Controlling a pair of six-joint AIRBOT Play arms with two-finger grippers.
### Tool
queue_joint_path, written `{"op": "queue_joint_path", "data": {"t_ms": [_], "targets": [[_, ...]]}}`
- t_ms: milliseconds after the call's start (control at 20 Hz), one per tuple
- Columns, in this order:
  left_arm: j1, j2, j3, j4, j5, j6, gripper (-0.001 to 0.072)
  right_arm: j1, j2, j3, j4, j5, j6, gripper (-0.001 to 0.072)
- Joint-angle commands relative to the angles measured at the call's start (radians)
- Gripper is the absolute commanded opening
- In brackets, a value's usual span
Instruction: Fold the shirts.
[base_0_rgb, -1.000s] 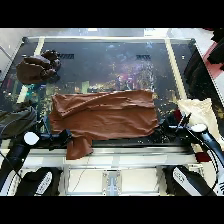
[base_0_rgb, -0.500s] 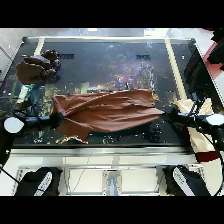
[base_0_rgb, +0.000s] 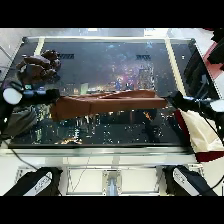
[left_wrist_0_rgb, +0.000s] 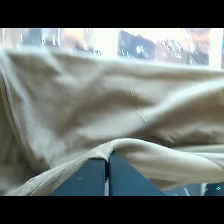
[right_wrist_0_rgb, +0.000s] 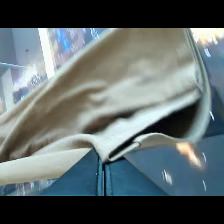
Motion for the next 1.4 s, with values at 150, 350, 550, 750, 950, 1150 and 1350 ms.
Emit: {"op": "queue_joint_path", "data": {"t_ms": [150,350,550,750,950,1150,1350], "targets": [[0.000,-0.256,0.098,0.056,0.055,0.030,0.0011,0.089,-0.322,0.154,-0.033,-0.166,-0.006,0.0026],[-0.001,-0.361,0.098,0.056,0.071,0.054,0.0011,0.115,-0.441,0.164,-0.027,-0.258,-0.009,0.0026],[0.000,-0.413,0.098,0.053,0.129,0.053,0.0012,0.154,-0.499,0.164,-0.027,-0.365,-0.019,0.0026],[0.000,-0.423,0.101,0.043,0.155,0.053,0.0202,0.172,-0.513,0.166,-0.028,-0.406,-0.026,0.0052],[0.001,-0.412,0.191,0.030,0.154,0.041,0.0660,0.159,-0.494,0.285,-0.045,-0.286,-0.027,0.0391],[0.000,-0.376,0.301,-0.126,0.229,0.051,0.0660,0.081,-0.463,0.394,-0.144,-0.160,-0.003,0.0426],[-0.009,-0.360,0.306,-0.391,0.395,0.232,0.0660,-0.011,-0.553,0.392,-0.129,-0.013,-0.037,0.0454]]}}
